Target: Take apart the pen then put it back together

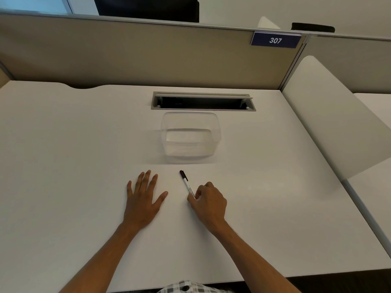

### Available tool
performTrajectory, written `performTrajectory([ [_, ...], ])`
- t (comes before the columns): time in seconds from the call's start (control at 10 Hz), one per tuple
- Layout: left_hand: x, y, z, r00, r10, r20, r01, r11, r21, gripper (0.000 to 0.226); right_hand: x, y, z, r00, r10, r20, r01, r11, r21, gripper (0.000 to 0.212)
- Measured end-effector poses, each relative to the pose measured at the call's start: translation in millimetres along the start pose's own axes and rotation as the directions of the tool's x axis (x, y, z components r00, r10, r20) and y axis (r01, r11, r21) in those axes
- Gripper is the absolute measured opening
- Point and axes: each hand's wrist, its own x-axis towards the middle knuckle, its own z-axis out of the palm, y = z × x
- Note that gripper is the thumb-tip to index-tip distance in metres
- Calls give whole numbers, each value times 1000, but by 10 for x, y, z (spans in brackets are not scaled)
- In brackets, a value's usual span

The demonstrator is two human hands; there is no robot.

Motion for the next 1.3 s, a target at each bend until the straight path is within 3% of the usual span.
performTrajectory([
  [0.8,-2,29,-49,999,-8,31,8,1000,13,76,6,51,97,995,-89,-44,88,995,-40,31],
  [1.3,-4,9,36,999,-8,51,9,1000,-9,79,-13,67,107,995,-41,-91,44,999,31,40],
])
